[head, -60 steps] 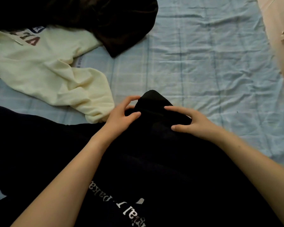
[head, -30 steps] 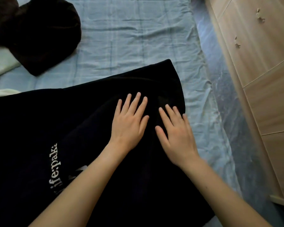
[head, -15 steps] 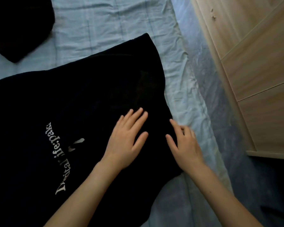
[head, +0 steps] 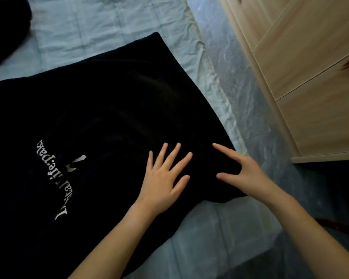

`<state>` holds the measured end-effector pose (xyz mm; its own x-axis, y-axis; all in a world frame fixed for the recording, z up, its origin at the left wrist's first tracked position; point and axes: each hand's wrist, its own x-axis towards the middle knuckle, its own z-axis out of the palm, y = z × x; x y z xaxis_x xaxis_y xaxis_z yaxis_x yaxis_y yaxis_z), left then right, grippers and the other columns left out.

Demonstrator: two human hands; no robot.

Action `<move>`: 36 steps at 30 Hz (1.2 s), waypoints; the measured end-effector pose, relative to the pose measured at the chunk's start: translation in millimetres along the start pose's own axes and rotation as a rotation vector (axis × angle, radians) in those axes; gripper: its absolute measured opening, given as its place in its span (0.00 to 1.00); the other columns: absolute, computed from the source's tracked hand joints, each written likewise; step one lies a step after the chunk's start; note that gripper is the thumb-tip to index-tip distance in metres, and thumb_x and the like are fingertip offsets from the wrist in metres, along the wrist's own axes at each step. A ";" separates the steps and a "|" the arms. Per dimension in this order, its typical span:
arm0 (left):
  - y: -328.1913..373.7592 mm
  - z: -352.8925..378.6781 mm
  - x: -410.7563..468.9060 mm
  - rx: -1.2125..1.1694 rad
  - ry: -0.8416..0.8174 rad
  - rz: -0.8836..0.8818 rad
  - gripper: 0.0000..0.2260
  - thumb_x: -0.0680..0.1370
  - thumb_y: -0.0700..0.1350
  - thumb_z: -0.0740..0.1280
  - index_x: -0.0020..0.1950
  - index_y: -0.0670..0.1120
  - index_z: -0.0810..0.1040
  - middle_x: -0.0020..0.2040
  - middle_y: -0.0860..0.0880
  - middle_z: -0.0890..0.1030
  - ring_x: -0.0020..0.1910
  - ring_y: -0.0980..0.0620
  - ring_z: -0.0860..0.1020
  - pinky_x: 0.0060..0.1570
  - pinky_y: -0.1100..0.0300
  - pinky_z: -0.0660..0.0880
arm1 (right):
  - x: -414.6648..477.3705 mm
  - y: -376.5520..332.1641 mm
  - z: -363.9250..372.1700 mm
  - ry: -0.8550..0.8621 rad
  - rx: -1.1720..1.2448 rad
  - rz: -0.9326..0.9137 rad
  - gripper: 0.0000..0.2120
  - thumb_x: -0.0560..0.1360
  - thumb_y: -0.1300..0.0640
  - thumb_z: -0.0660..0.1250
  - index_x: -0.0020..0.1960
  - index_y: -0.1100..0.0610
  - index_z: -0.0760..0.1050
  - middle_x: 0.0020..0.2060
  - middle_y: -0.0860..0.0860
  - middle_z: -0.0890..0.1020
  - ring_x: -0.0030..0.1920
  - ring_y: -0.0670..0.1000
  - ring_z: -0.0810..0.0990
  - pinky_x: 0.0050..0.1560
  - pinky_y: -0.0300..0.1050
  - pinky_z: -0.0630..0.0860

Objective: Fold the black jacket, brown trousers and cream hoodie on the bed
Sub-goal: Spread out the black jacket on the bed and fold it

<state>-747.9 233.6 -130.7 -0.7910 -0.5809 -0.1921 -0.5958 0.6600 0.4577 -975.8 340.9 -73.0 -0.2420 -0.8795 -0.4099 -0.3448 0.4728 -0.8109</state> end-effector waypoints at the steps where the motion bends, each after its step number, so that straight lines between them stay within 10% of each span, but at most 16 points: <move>1: 11.4 6.7 -2.1 0.014 -0.027 0.031 0.25 0.81 0.62 0.49 0.78 0.64 0.50 0.80 0.58 0.49 0.79 0.48 0.41 0.75 0.39 0.40 | -12.4 7.6 -13.2 -0.016 0.031 0.030 0.38 0.70 0.67 0.76 0.72 0.40 0.70 0.64 0.32 0.76 0.64 0.31 0.73 0.59 0.24 0.68; 6: 55.2 43.6 -29.5 0.101 -0.089 0.133 0.26 0.81 0.63 0.50 0.79 0.62 0.51 0.81 0.55 0.50 0.79 0.43 0.41 0.73 0.33 0.43 | -60.0 35.2 -32.4 -0.115 -0.117 0.180 0.36 0.73 0.59 0.75 0.68 0.28 0.67 0.65 0.36 0.77 0.65 0.38 0.75 0.60 0.33 0.74; 10: 47.0 29.4 -23.8 0.085 0.038 0.052 0.25 0.81 0.59 0.52 0.79 0.58 0.56 0.80 0.53 0.55 0.80 0.47 0.49 0.74 0.37 0.50 | -37.9 19.8 -1.9 0.312 -0.806 -0.005 0.27 0.78 0.45 0.61 0.76 0.46 0.65 0.74 0.57 0.68 0.70 0.62 0.68 0.65 0.58 0.70; 16: -11.5 10.6 -5.9 0.239 0.247 -0.287 0.26 0.82 0.54 0.52 0.80 0.50 0.57 0.80 0.47 0.56 0.79 0.45 0.51 0.76 0.42 0.48 | 54.1 -21.8 89.5 0.247 -0.777 -0.254 0.27 0.82 0.46 0.52 0.80 0.49 0.57 0.78 0.50 0.61 0.79 0.56 0.56 0.77 0.60 0.53; 30: -33.3 -21.9 -45.1 0.029 0.242 -0.253 0.23 0.81 0.50 0.57 0.76 0.49 0.66 0.76 0.49 0.66 0.77 0.48 0.59 0.77 0.45 0.53 | 56.3 -47.7 132.1 0.236 -0.839 -0.280 0.29 0.78 0.49 0.54 0.78 0.54 0.62 0.77 0.55 0.65 0.78 0.58 0.59 0.75 0.63 0.55; 36: -101.3 -56.5 -160.6 0.047 0.446 -0.661 0.22 0.80 0.50 0.57 0.74 0.49 0.69 0.75 0.49 0.69 0.76 0.47 0.62 0.75 0.39 0.52 | 36.5 -109.6 243.2 0.088 -0.734 -0.527 0.27 0.80 0.50 0.53 0.77 0.55 0.63 0.76 0.53 0.66 0.78 0.54 0.58 0.77 0.60 0.53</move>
<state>-552.7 233.1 -97.2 -0.1476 -0.9882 -0.0406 -0.9349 0.1259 0.3318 -726.2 243.7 -100.7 0.0525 -0.9986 -0.0033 -0.9145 -0.0468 -0.4019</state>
